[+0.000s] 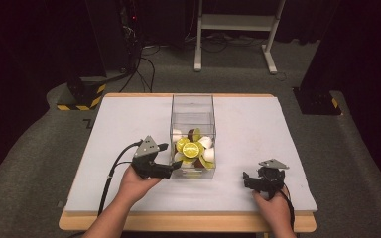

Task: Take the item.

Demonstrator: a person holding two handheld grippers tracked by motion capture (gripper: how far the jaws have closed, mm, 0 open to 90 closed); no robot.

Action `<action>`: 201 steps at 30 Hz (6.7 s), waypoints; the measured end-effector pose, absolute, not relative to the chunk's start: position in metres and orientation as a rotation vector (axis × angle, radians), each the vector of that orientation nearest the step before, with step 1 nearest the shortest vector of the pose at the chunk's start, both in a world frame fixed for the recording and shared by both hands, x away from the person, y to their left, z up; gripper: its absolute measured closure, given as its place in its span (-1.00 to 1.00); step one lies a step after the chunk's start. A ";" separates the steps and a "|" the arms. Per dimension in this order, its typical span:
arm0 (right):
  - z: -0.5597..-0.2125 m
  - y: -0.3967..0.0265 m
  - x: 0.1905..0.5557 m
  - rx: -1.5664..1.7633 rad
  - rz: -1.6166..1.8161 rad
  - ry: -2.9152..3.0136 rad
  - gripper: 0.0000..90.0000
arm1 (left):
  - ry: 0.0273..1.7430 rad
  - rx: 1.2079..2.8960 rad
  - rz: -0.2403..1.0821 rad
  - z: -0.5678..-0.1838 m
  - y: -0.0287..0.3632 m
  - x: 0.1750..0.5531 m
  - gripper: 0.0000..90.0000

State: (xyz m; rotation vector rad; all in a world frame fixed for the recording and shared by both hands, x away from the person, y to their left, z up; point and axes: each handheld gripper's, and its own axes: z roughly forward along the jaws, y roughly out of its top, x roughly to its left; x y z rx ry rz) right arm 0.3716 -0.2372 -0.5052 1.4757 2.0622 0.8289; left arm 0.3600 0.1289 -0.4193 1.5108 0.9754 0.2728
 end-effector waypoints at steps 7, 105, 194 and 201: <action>-0.505 -0.237 0.372 1.476 0.830 2.062 -0.81 | 0.964 1.522 0.265 -0.418 0.122 0.365 -0.57; -0.505 -0.237 0.372 1.476 0.830 2.062 -0.81 | 0.983 1.574 0.262 -0.432 0.090 0.395 -0.16; -0.505 -0.237 0.372 1.477 0.830 2.063 -0.81 | 1.221 1.430 0.437 -0.452 0.223 0.401 -0.15; -0.505 -0.237 0.372 1.474 0.830 2.063 -0.81 | 1.268 1.416 0.446 -0.461 0.231 0.415 -0.15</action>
